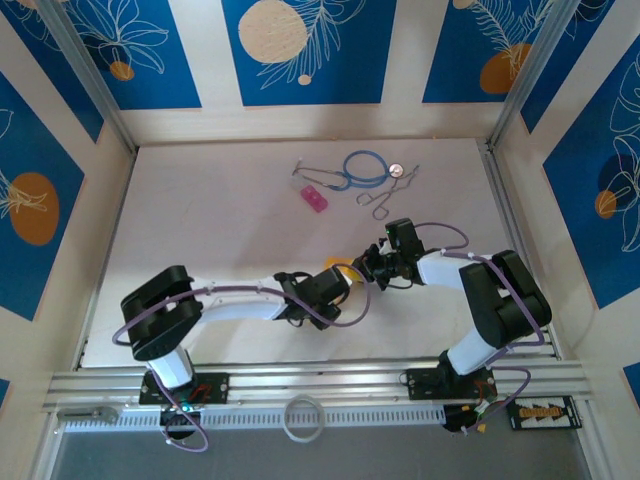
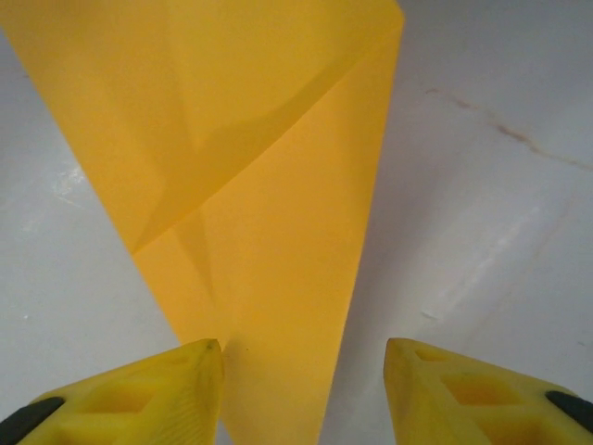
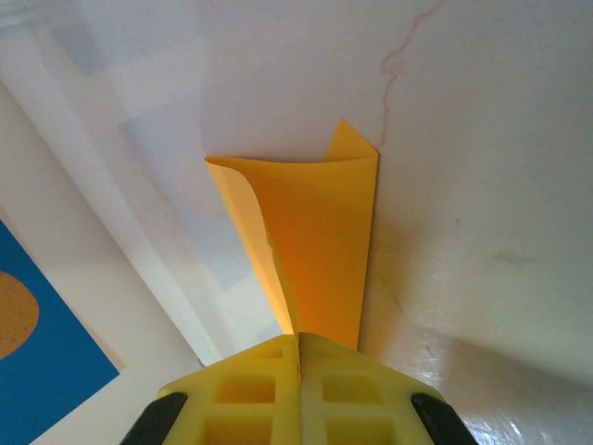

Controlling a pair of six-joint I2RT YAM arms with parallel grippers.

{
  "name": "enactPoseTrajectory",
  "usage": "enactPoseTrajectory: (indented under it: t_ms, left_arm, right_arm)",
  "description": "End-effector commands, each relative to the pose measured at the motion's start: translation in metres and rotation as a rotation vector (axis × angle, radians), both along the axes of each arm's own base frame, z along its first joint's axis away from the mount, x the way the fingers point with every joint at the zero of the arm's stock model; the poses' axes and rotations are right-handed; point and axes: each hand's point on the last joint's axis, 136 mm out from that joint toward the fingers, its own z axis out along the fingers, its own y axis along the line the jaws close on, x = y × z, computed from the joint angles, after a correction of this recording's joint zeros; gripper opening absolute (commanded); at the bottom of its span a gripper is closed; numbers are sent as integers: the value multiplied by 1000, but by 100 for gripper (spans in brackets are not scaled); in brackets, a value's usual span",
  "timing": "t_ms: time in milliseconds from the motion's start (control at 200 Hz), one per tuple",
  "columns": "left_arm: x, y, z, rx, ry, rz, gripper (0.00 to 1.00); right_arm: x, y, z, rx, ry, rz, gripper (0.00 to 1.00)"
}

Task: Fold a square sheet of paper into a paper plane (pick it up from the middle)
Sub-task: Fold the wing for the fifth time at the center of the table.

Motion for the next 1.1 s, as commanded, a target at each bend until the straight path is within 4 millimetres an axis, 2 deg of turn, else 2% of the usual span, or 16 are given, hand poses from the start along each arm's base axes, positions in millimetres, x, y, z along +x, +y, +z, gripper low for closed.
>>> enactPoseTrajectory:
  t_ms: [0,305,850,960,1096]
  left_arm:
    - [12,7,5,82,-93,4,46]
    - [12,6,5,78,-107,2,28]
    - [11,11,-1,91,-104,10,5]
    - [11,9,-3,82,-91,19,1]
    - [9,7,-10,70,-45,57,0]
  right_arm:
    - [-1,2,8,14,-11,-4,1]
    - [-1,3,10,19,-16,-2,1]
    - [0,3,12,19,-28,4,2]
    - [-2,0,15,-8,-46,20,7]
    - [-8,-19,15,-132,-68,33,17]
